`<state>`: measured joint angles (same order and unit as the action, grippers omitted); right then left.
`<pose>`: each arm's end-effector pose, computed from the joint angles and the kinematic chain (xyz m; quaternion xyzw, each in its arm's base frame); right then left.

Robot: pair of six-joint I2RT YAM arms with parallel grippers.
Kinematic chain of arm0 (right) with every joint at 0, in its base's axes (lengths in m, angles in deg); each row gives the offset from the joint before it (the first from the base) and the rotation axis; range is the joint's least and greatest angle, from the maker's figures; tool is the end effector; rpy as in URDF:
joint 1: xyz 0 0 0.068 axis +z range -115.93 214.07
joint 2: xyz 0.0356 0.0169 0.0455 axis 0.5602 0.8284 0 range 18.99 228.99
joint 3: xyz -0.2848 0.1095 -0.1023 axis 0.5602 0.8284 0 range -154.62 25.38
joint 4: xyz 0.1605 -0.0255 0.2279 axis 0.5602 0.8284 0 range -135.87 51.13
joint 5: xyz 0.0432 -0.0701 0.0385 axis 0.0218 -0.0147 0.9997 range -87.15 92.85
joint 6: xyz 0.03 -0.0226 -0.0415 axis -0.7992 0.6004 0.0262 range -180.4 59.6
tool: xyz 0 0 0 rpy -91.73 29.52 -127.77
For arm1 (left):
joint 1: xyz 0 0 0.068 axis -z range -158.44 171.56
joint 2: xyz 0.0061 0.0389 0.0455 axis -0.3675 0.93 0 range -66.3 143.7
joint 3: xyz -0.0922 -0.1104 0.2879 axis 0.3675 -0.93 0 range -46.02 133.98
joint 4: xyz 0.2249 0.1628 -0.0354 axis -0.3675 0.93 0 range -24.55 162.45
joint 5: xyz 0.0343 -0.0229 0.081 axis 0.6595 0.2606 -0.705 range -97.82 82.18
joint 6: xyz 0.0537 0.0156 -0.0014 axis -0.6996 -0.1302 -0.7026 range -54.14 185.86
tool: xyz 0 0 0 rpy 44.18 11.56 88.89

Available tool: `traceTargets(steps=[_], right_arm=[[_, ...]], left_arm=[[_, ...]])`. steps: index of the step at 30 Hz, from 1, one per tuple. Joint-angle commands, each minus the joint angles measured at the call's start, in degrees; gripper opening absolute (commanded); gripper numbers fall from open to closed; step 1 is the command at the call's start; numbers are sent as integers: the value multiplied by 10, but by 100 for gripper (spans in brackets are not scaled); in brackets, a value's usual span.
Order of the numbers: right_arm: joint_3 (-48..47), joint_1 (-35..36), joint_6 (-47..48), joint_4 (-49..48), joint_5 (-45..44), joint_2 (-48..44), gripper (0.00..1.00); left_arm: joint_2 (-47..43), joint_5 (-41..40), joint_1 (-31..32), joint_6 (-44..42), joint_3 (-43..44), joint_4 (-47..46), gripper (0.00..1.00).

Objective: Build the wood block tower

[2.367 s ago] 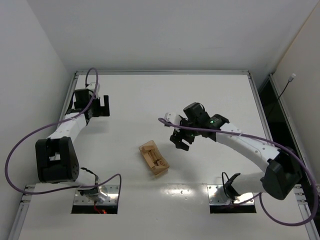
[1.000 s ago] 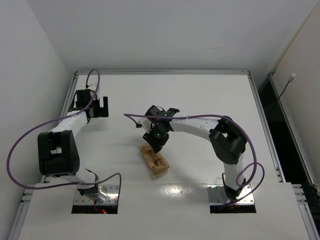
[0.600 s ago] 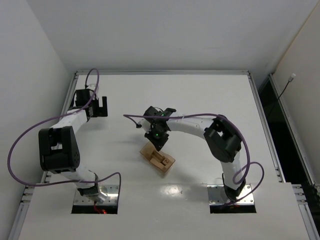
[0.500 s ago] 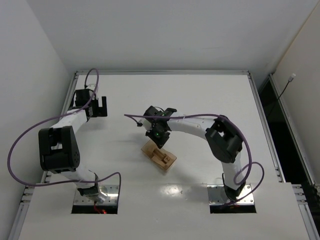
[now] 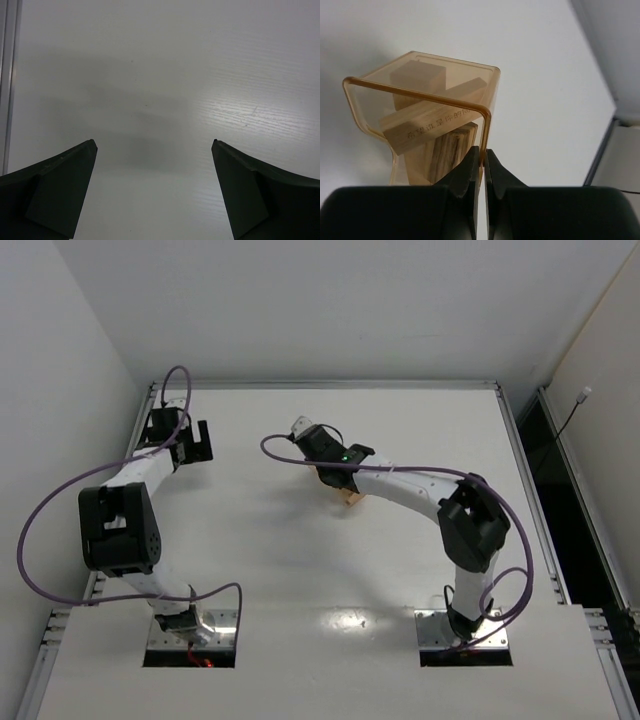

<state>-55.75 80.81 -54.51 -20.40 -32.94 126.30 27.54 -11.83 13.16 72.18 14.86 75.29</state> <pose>0.3199 0.3070 0.2680 -0.3080 0.8504 -0.1629 0.3942 0.3738 0.0580 0.2571 -0.1313 0.9065 0.0393 0.3994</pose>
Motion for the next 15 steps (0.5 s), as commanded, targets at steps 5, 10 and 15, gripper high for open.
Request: traceTargets(steps=[5,10,15], right_arm=[[38,25,216,-317,-133,8,0],[104,52,377,-551,-164,54,0],[166,70,517,-717,-183,82,0]], left_arm=[[-26,-2,-20,9,21,14,100],[-38,-7,-31,9,15,14,100],[-43,-7,-43,14,21,26,100]])
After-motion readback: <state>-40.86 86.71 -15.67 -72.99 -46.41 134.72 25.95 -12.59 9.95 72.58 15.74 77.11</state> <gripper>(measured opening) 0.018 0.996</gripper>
